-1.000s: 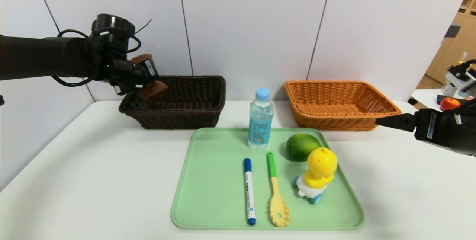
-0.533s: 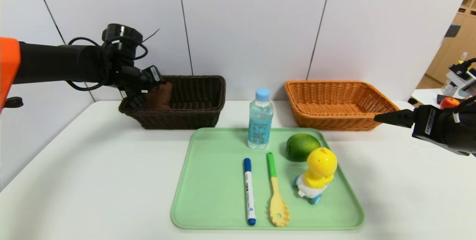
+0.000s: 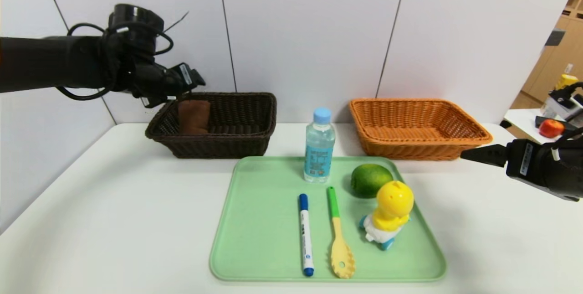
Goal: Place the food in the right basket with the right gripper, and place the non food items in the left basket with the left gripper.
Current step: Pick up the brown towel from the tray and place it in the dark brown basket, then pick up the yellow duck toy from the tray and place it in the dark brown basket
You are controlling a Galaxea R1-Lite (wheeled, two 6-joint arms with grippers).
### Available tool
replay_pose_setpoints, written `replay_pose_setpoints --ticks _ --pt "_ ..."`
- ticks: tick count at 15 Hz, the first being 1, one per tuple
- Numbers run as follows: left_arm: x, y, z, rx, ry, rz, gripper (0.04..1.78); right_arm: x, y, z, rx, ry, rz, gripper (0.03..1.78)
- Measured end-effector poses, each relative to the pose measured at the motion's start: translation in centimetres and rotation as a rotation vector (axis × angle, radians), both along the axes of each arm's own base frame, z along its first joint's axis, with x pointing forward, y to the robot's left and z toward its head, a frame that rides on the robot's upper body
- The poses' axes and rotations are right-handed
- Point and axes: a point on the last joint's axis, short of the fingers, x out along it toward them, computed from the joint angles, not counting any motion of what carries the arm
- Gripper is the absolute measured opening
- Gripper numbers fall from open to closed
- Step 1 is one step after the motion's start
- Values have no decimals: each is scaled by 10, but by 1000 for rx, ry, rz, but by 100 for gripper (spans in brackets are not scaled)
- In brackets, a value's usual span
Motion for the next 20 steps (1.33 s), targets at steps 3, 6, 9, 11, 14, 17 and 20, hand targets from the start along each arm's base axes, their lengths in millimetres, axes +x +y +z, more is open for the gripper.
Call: replay_pose_setpoints --ticks 3,6,9,11,14,17,20 --pt "-58 -35 34 -40 -100 -237 160 -4 0 6 0 -31 0 171" --pt "-110 -73 28 -36 -208 -489 163 -7 1 10 8 -46 4 171" --pt "-153 -106 24 15 -330 -563 166 -8 2 13 35 -52 -9 171" --pt "-170 -117 14 62 -318 -525 167 -9 3 13 52 -51 -15 171" --pt "-189 -128 -13 157 -307 -589 167 -11 4 15 54 -58 -10 171" --pt "-198 -139 -36 151 -316 -651 167 -12 4 17 55 -72 -8 171" --pt "-211 -157 -66 134 -323 -740 168 -12 4 18 51 -77 -7 171"
